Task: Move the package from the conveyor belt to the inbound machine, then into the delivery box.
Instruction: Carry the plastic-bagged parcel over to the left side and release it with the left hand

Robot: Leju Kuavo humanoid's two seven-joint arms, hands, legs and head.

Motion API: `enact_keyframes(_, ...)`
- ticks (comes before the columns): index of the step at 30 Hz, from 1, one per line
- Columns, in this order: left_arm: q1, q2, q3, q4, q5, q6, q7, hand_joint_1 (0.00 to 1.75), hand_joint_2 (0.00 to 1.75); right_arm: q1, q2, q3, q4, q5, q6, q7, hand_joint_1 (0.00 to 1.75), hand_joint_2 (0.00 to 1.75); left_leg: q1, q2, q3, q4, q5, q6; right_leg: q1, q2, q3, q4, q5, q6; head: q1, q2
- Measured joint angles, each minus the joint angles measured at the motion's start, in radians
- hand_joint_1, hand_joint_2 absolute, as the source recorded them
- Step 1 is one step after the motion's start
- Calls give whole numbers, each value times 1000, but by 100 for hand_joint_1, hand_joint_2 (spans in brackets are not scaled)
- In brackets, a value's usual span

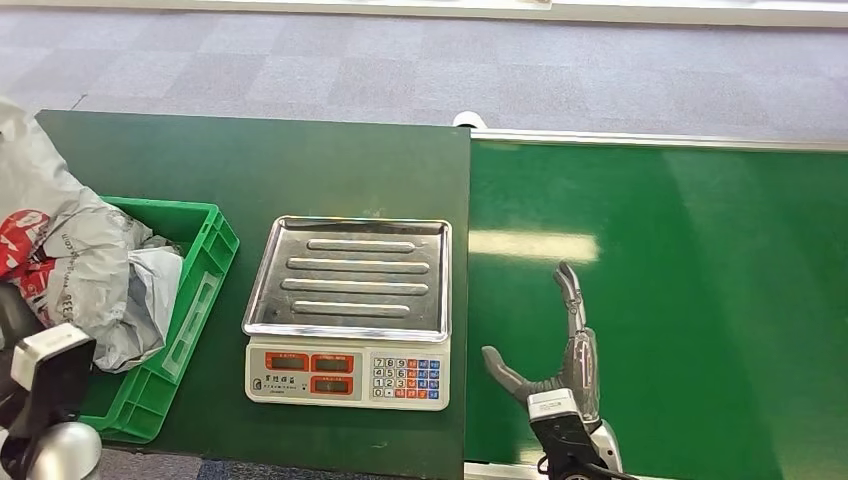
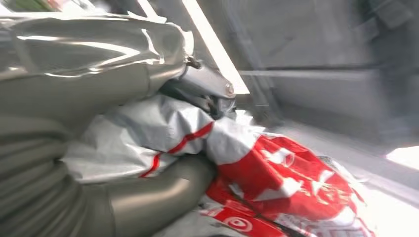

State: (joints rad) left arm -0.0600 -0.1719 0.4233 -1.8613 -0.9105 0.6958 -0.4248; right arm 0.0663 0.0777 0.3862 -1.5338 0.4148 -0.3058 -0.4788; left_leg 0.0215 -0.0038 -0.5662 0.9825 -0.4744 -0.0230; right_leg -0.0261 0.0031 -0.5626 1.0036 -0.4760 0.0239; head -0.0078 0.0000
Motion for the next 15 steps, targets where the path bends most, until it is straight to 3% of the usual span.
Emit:
enact_keyframes(4, -67, 74, 91, 143, -158, 0, 137, 175, 175, -10, -4, 13, 7, -10, 0, 7, 0, 175, 1, 0, 1, 0, 1, -1, 1, 0, 0, 0, 0, 0, 0, 0)
enact_keyframes(9, -155, 175, 185, 309, -256, 0, 204, 175, 175, -19, -13, 26, 16, -22, 0, 10, 0, 175, 2, 1, 0, 0, 1, -1, 2, 0, 0, 1, 0, 0, 0, 0)
enact_keyframes(15, -206, 272, 218, 438, -288, 0, 271, 175, 175, -21, -21, 40, 20, -29, -3, 13, 0, 175, 2, 0, 0, 0, 1, -1, 1, 0, 0, 0, 0, 0, 0, 0)
